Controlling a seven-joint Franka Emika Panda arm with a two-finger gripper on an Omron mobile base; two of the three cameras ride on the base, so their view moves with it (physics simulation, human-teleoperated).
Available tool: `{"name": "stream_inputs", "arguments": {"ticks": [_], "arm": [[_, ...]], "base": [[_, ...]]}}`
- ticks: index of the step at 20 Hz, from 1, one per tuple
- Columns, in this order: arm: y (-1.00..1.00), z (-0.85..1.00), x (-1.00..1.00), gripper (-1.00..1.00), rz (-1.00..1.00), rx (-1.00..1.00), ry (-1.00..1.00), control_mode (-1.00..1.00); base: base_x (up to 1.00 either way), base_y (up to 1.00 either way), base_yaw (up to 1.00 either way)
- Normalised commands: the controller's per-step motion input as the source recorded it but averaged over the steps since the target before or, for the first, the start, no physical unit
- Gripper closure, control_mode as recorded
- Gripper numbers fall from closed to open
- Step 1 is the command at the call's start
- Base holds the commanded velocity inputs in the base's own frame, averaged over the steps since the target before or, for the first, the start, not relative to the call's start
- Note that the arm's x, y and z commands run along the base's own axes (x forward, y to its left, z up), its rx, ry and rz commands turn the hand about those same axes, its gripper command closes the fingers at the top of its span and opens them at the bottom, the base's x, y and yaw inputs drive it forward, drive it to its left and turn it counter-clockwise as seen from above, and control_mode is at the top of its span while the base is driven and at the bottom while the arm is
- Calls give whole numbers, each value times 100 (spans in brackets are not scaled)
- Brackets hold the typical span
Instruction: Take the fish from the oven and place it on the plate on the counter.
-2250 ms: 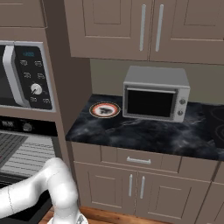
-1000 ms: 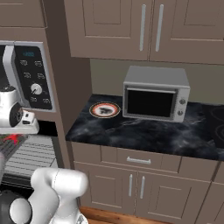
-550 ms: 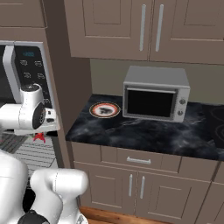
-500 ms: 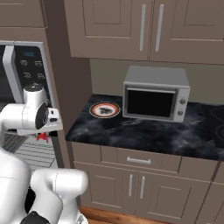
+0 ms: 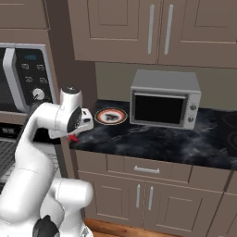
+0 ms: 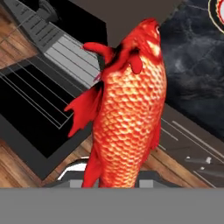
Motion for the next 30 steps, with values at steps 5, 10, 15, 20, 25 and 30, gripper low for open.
{"name": "stream_inputs", "arguments": {"ticks": [5,10,15,20,25,30], "arm": [[-43,12,94,100,0,0,0,-100],[-15,0,94,100,-5,0,1,-100],[-1,0,74,100,-8,0,0,-100],[5,-2,42,100,-6,-1,0,-100],[6,-33,28,100,-5,-4,0,-100],[1,-41,30,100,-3,-4,0,-100]], "base": [[0,0,0],[0,0,0],[0,0,0],[0,0,0],[0,0,0],[0,0,0]]}}
